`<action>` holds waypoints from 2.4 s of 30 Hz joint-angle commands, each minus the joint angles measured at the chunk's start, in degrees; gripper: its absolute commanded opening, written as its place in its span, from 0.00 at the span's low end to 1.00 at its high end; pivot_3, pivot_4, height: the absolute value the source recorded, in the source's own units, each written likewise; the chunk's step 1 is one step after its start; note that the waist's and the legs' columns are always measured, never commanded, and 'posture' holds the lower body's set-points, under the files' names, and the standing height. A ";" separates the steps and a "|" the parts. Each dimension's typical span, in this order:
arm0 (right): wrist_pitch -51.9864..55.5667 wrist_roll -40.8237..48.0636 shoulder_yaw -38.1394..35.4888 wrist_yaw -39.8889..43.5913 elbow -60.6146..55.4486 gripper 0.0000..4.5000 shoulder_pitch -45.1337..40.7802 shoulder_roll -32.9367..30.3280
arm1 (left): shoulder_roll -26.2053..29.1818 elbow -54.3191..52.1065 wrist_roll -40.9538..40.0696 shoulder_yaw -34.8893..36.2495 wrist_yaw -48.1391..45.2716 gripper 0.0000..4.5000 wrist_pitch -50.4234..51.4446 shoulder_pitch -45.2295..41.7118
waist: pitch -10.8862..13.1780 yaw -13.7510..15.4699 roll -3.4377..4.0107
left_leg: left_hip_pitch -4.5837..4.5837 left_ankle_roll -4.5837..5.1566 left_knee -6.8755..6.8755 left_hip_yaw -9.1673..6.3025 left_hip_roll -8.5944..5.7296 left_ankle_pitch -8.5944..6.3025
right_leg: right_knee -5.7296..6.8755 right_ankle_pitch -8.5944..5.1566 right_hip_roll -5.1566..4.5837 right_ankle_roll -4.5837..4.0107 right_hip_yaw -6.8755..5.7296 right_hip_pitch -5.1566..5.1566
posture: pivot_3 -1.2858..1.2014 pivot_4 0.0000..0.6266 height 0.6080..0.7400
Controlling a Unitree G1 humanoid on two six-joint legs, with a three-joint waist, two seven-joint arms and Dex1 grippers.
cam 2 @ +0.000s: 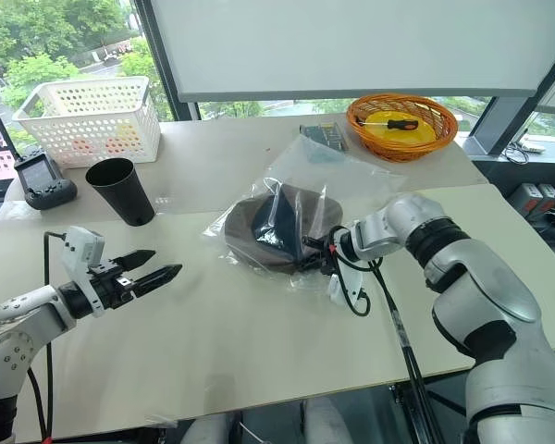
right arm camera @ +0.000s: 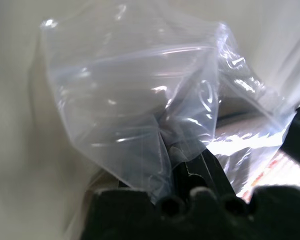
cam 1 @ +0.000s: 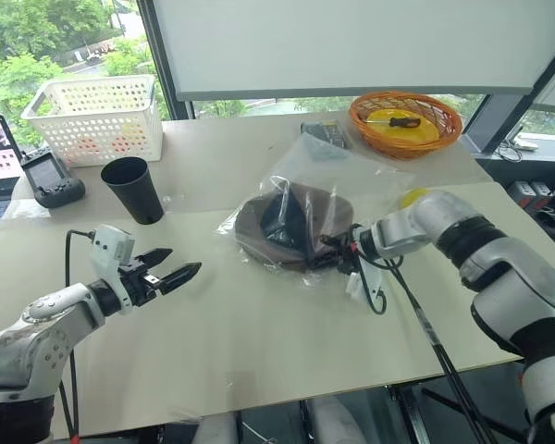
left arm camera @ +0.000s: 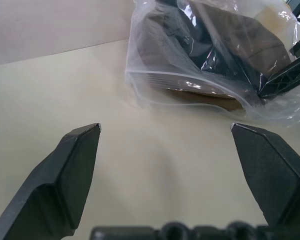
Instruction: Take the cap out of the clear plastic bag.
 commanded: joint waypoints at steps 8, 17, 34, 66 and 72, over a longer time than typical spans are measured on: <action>-3.31 7.02 1.34 0.09 17.20 0.10 -3.77 5.00 | -0.37 -1.13 -0.11 0.58 -0.43 1.00 -1.07 -0.34 | -0.01 -1.13 -0.02 | 0.41 0.02 -0.02 -0.01 0.02 0.01 | 0.04 0.00 0.04 -0.04 0.01 0.41 | 0.52 0.24 0.97; -10.18 21.65 -5.79 15.20 19.72 0.76 -3.43 3.79 | -0.56 -0.63 0.25 -0.31 -0.75 1.00 -1.06 -1.16 | -0.01 -1.30 -0.01 | 0.22 0.04 -0.01 -0.08 0.00 0.03 | 0.05 0.03 0.02 0.01 -0.01 0.27 | 0.52 0.24 0.97; -15.09 46.20 -15.70 56.14 20.01 0.91 0.71 -3.14 | -0.34 -0.18 0.10 -1.64 -0.83 1.00 -0.21 -3.49 | 0.01 -1.32 0.00 | 0.21 0.04 -0.01 -0.09 0.00 0.02 | 0.01 0.06 0.00 0.05 -0.04 0.31 | 0.52 0.24 0.97; 108.58 113.91 -43.91 59.59 -79.89 0.91 36.67 -6.78 | 1.69 -3.49 5.65 -13.20 -12.90 1.00 -6.84 -6.20 | 0.28 2.12 0.42 | -0.19 0.07 0.46 -0.03 0.00 0.01 | -0.01 -0.15 -0.02 0.64 -0.07 0.17 | 0.52 0.24 0.97; 113.83 103.32 -36.04 53.95 -83.66 0.91 37.53 -4.42 | 1.25 -1.66 6.04 -14.43 -13.54 1.00 -6.70 -8.70 | 0.27 2.40 0.42 | -0.26 0.08 0.48 -0.03 0.01 0.00 | -0.08 -0.14 0.01 0.66 -0.09 0.13 | 0.52 0.24 0.97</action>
